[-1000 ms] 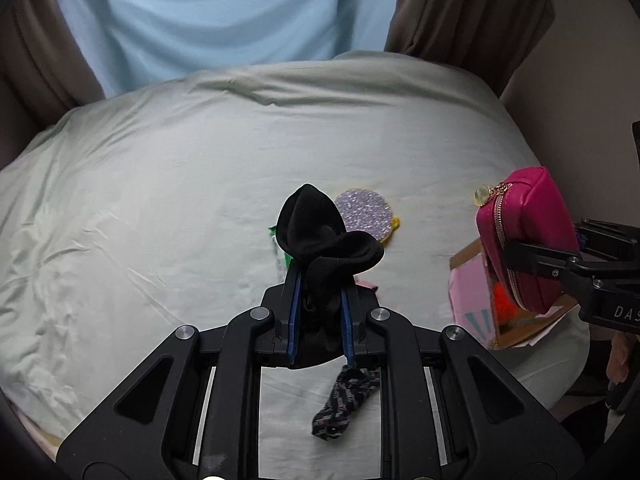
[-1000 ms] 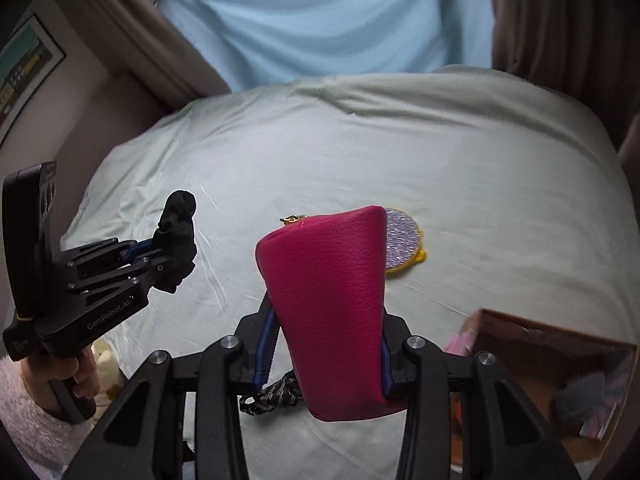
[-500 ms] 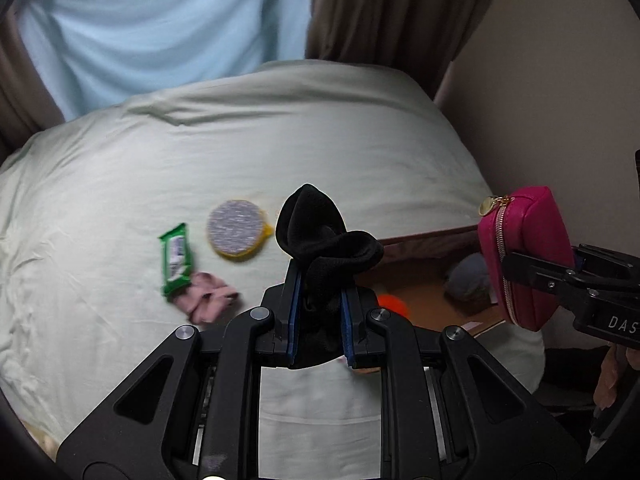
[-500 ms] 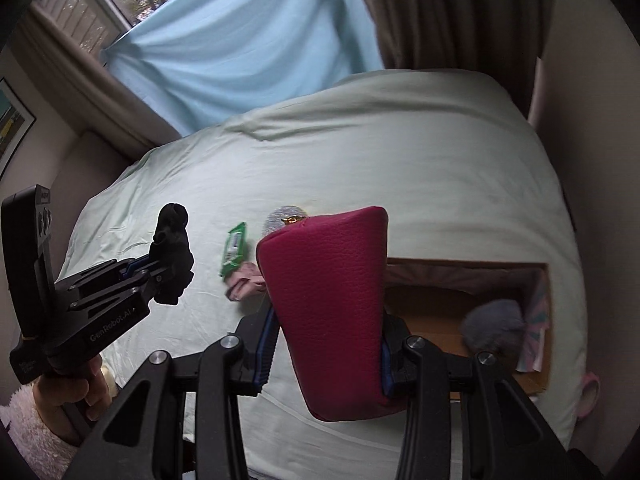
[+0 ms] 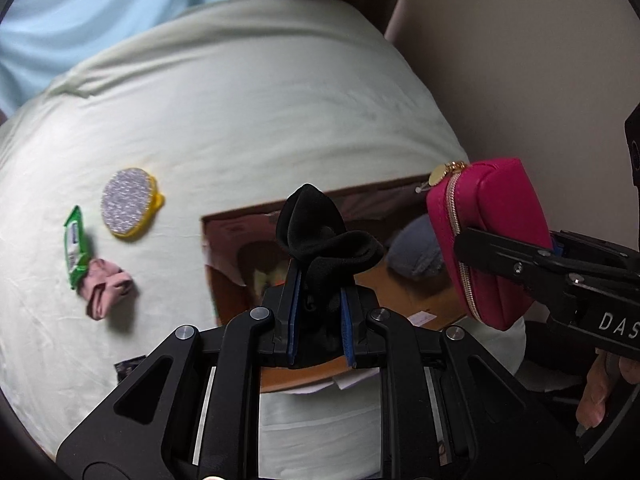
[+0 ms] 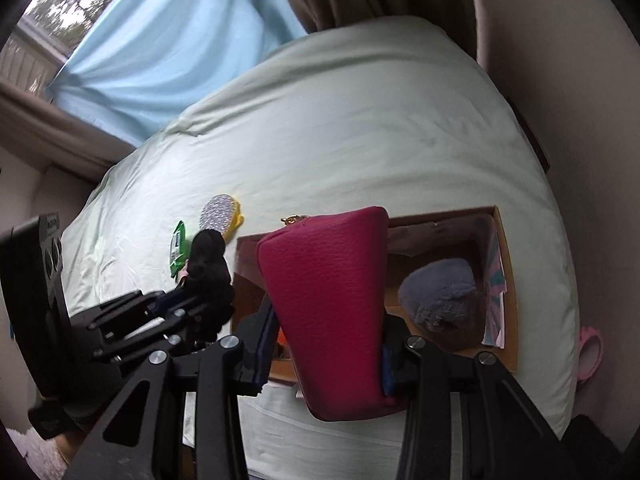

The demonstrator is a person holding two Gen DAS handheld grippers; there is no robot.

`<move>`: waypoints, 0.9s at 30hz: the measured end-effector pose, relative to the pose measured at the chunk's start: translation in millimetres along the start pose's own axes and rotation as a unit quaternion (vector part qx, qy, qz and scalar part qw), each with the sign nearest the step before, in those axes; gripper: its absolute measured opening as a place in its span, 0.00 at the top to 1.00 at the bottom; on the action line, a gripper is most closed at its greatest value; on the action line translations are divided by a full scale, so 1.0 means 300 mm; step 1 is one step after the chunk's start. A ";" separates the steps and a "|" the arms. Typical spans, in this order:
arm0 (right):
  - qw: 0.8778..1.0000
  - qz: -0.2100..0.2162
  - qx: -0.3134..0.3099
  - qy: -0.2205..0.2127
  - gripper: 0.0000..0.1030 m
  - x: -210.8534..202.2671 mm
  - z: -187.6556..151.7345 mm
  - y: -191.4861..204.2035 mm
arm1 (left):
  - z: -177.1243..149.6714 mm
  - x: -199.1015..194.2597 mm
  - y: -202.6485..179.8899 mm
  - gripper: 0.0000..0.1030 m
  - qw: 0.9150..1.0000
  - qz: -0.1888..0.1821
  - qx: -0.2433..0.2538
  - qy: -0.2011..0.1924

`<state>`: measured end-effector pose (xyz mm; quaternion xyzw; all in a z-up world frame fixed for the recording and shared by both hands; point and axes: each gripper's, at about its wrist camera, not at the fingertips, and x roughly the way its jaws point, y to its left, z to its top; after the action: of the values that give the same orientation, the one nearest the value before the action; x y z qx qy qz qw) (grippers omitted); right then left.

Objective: Organize soft objects
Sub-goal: 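Carry the scrunchie and pink pouch into the box and open both tools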

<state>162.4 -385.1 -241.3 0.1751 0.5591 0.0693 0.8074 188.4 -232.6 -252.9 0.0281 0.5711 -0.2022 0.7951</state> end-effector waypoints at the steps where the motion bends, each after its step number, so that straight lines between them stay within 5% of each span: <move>1: 1.000 0.001 0.013 0.002 0.63 0.014 0.001 -0.010 | 0.000 0.025 0.000 0.86 1.000 -0.001 0.002 0.008; 16: 0.989 0.019 0.126 0.071 0.62 0.271 0.035 -0.161 | 0.005 0.353 -0.014 0.86 0.994 -0.011 0.014 0.108; 17: 0.989 0.025 0.127 0.076 0.62 0.283 0.036 -0.165 | 0.006 0.360 -0.017 0.83 0.994 -0.008 0.019 0.109; 18: 0.988 0.031 0.128 0.081 0.60 0.298 0.036 -0.170 | 0.007 0.362 -0.017 0.69 0.994 -0.011 0.020 0.111; 19: 0.987 0.033 0.129 0.087 0.58 0.313 0.038 -0.174 | 0.008 0.362 -0.014 0.36 0.993 -0.018 0.019 0.113; 21: 0.987 0.021 0.125 0.094 0.49 0.334 0.040 -0.176 | 0.007 0.344 -0.002 0.01 0.995 -0.013 0.016 0.101; 24: 0.989 -0.001 0.123 0.079 0.06 0.329 0.040 -0.181 | -0.004 0.318 0.018 0.00 0.995 -0.010 0.018 0.094; 27: 0.992 -0.007 0.105 0.064 0.01 0.311 0.031 -0.181 | -0.016 0.300 0.044 0.00 0.995 -0.006 0.018 0.095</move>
<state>200.6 -408.7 -340.0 0.2497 0.6153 0.0154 0.7475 212.7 -245.4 -339.9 0.0584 0.6403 -0.2139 0.7355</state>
